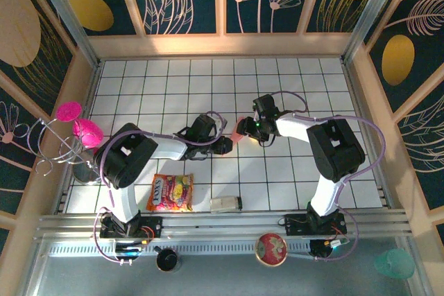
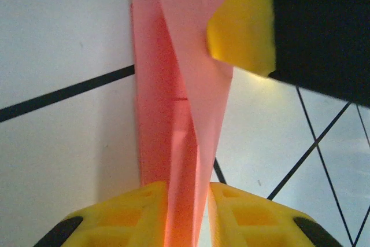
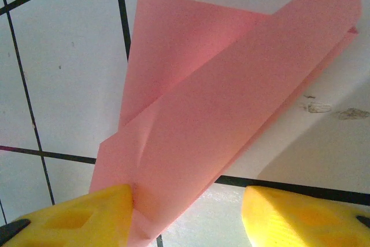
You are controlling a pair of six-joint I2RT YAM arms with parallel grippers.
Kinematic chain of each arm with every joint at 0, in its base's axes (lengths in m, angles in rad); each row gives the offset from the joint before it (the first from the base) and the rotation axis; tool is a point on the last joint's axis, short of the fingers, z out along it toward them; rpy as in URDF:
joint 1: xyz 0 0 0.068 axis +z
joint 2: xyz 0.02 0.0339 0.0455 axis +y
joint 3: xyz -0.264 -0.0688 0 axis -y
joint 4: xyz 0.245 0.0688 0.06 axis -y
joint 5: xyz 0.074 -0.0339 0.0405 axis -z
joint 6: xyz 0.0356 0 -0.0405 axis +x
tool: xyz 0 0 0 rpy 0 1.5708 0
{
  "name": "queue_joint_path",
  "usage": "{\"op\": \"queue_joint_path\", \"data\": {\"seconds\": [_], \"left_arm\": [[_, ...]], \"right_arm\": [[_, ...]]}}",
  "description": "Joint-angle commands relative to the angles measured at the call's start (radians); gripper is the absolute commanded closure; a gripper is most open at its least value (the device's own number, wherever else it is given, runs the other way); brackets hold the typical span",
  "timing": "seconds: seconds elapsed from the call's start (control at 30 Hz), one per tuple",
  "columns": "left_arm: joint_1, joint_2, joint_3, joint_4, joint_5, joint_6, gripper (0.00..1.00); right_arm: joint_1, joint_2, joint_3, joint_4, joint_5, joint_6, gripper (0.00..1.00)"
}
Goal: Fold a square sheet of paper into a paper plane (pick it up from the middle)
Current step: Fold the wing for the fifth time at the center of the table.
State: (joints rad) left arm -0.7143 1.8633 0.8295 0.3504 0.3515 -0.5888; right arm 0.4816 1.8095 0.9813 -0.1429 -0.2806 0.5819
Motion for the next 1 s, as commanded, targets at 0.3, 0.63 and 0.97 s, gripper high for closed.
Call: {"op": "queue_joint_path", "data": {"seconds": [0.3, 0.63, 0.97], "left_arm": [[-0.005, 0.010, -0.009, -0.010, 0.007, -0.003, 0.83], [-0.002, 0.030, -0.024, -0.007, 0.018, -0.038, 0.85], [0.008, 0.054, -0.043, 0.017, 0.057, -0.079, 0.85]], "right_arm": [[0.014, 0.116, -0.018, 0.049, 0.078, -0.008, 0.45], [-0.012, -0.007, -0.064, 0.127, 0.016, -0.026, 0.47], [-0.066, -0.301, -0.271, 0.360, -0.212, -0.019, 0.47]]}}
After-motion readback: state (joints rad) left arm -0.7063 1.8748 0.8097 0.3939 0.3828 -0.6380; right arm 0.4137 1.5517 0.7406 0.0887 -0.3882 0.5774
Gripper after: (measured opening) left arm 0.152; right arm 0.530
